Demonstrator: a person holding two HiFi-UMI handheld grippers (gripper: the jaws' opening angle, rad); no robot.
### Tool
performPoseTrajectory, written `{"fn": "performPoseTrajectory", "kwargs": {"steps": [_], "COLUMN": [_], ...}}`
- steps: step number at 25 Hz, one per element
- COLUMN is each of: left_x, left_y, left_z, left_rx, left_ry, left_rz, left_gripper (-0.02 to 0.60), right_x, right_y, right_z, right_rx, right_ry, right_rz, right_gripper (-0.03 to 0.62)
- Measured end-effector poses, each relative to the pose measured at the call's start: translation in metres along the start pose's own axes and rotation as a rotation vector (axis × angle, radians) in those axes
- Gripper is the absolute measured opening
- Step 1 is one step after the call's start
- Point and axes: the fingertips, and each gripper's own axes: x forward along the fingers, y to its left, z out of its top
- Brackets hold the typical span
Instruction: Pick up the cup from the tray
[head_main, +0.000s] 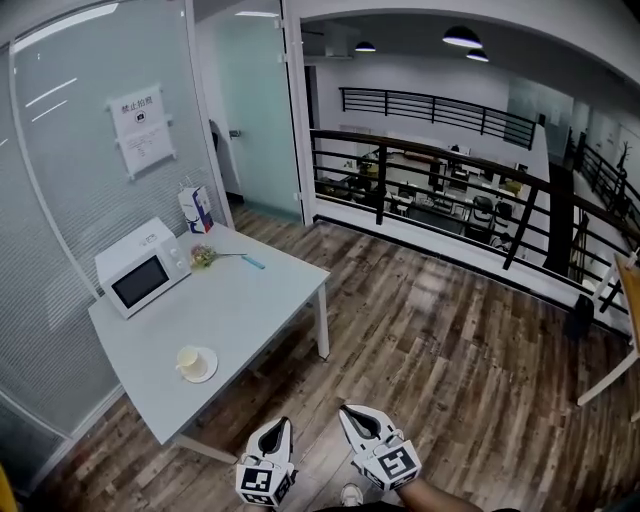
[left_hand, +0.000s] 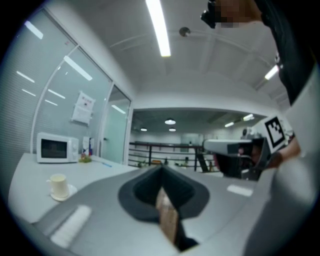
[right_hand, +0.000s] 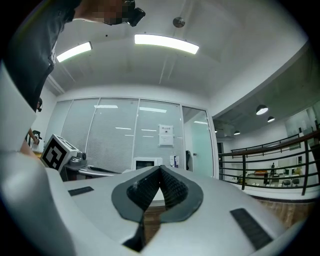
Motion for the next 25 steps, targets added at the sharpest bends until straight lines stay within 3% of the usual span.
{"fn": "performPoseTrajectory", "kwargs": {"steps": [6, 13, 25], "left_x": [0.020, 0.035, 0.085], "left_y": [0.005, 0.042, 0.160], "left_z": [0.001, -0.008, 0.012], "left_rx": [0.006, -0.022, -0.049], "left_ry": [0.021, 0.046, -0.033], "left_rz": [0.046, 0.098, 0.103], "left_gripper": [0.005, 0.005, 0.005], "right_x": [0.021, 0.066, 0.195], "right_y": [-0.020, -0.022, -0.017], "right_z": [-0.003, -0.006, -0.008], "right_rx": [0.016, 0.023, -0.019], "right_ry": [-0.002, 0.001, 0.007], "right_rz": [0.053, 0.101, 0.118], "right_gripper": [0.005, 0.005, 0.005]}}
